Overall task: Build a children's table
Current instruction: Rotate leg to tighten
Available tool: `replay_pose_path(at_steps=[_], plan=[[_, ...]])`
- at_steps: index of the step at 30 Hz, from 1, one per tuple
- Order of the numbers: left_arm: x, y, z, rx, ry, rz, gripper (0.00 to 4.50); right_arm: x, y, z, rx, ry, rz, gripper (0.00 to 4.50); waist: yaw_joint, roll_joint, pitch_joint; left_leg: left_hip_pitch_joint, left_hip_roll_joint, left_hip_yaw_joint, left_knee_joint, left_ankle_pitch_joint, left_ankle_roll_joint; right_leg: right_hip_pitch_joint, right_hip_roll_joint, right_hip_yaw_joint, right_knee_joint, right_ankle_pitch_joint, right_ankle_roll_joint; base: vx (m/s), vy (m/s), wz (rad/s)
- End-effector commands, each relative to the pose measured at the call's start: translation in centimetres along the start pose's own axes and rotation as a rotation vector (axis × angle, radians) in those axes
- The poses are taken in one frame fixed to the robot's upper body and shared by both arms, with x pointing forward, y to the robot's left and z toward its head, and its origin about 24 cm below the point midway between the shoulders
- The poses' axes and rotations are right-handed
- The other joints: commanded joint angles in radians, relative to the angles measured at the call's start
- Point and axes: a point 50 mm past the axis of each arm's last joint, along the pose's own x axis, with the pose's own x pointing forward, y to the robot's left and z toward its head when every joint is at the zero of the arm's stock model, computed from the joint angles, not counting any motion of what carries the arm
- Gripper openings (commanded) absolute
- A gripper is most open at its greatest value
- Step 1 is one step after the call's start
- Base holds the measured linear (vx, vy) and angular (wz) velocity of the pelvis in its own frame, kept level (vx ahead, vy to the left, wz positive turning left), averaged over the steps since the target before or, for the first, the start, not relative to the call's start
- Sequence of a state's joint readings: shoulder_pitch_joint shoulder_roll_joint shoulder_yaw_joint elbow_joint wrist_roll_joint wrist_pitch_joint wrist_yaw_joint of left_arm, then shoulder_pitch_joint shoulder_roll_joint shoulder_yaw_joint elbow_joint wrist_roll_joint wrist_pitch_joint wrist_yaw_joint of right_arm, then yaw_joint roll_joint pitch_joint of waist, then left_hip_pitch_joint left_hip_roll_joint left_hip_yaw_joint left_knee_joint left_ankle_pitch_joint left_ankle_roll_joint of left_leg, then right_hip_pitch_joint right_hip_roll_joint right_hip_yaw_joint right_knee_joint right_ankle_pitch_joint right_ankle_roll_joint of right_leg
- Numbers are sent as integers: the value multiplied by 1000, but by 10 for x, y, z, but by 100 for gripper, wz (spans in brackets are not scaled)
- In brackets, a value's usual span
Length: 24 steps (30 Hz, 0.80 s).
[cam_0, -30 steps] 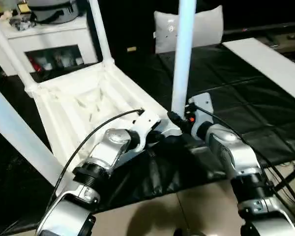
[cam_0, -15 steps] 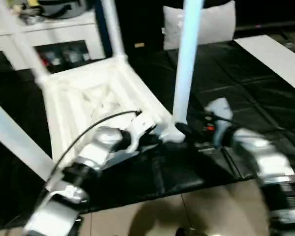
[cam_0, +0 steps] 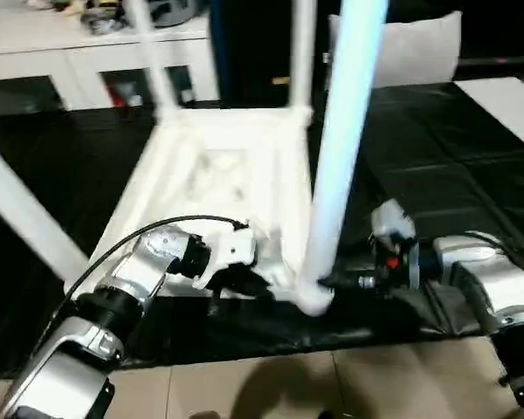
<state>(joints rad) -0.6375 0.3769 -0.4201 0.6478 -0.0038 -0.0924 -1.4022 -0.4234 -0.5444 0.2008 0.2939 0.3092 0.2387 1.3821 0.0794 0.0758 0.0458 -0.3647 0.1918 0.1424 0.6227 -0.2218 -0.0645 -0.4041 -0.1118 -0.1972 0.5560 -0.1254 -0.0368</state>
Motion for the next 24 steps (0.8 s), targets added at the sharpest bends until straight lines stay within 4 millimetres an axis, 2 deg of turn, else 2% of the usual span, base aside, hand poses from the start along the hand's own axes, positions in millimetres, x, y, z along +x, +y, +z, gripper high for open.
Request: replay_pose_path(at_steps=[1, 4, 6, 12, 14, 15, 16, 17, 18, 19, 20, 22, 23, 24], plan=[[5, 0, 12, 79, 21, -89, 0, 4, -1, 5, -15, 1, 25, 265, -4, -25, -77, -1, 44, 2, -73, -122, 102, 68, -60, 69, -62, -381, -83, 0, 0, 0], [6, 1, 13, 86, 20, -107, 0, 7, 0, 5, -3, 2, 55, 231, 4, -26, -76, 5, 43, 4, -74, -139, 87, 66, -60, 69, -69, -417, -70, 0, 0, 0], [6, 1, 13, 89, 22, -110, 0, 9, 2, 4, 12, 2, 81, 210, 5, -27, -76, 3, 43, 3, -75, -137, 86, 67, -58, 69, -68, -415, -65, 0, 0, 0], [4, 3, 11, 54, 4, -82, 0, 8, 6, 2, 52, -14, 88, 194, 5, -31, -74, 4, 38, 5, -75, -143, 78, 67, -56, 72, -71, -441, -55, 0, 0, 0], [3, 4, 10, 32, -6, -48, 0, 10, 7, 2, 72, -44, 60, 192, 7, -32, -73, 6, 38, 6, -76, -139, 79, 65, -55, 74, -73, -449, -53, 0, 0, 0], [4, 9, 11, -29, -30, 37, 0, 16, 3, 2, 94, -75, -41, 192, 5, -32, -72, 4, 38, 6, -76, -140, 76, 66, -54, 75, -73, -455, -52, 0, 0, 0], [4, 9, 11, -29, -30, 37, 0, 16, 3, 2, 94, -75, -41, 192, 4, -32, -71, 5, 38, 6, -78, -142, 72, 64, -55, 74, -75, -464, -50, 0, 0, 0], [5, 11, 11, -53, -45, 73, 0, 20, 1, 2, 97, -80, -90, 192, -1, -33, -68, 5, 32, 6, -76, -155, 58, 65, -55, 70, -82, -500, -33, 0, 0, 0], [8, 14, 15, -97, -78, 133, 0, 29, -5, 3, 124, -91, -210, 192, -6, -36, -66, 7, 25, 8, -73, -170, 50, 64, -53, 62, -92, -550, -7, 0, 0, 0], [8, 14, 15, -97, -78, 133, 0, 29, -5, 3, 124, -91, -210, 192, -11, -36, -64, 9, 25, 9, -73, -174, 42, 62, -51, 61, -93, -566, 1, 0, 0, 0], [11, 15, 18, -122, -98, 163, 0, 35, -9, 5, 149, -105, -285, 192, -23, -36, -58, 11, 18, 7, -70, -204, 31, 59, -48, 48, -107, -619, 27, 0, 0, 0], [18, 18, 24, -163, -123, 211, 0, 46, -16, 7, 179, -115, -396, 191, -57, -31, -55, 12, 15, 2, -64, -257, 11, 59, -45, 25, -121, -663, 63, 0, 0, 0], [22, 19, 26, -176, -128, 232, 0, 51, -18, 7, 188, -111, -437, 191, -83, -26, -55, 7, 18, -6, -62, -295, 8, 67, -43, 8, -131, -669, 90, 0, 0, 0], [27, 21, 30, -198, -140, 263, 0, 57, -23, 8, 211, -107, -510, 191, -109, -13, -57, 9, 35, -16, -71, -336, 12, 80, -47, 3, -128, -621, 82, 0, 0, 0]])
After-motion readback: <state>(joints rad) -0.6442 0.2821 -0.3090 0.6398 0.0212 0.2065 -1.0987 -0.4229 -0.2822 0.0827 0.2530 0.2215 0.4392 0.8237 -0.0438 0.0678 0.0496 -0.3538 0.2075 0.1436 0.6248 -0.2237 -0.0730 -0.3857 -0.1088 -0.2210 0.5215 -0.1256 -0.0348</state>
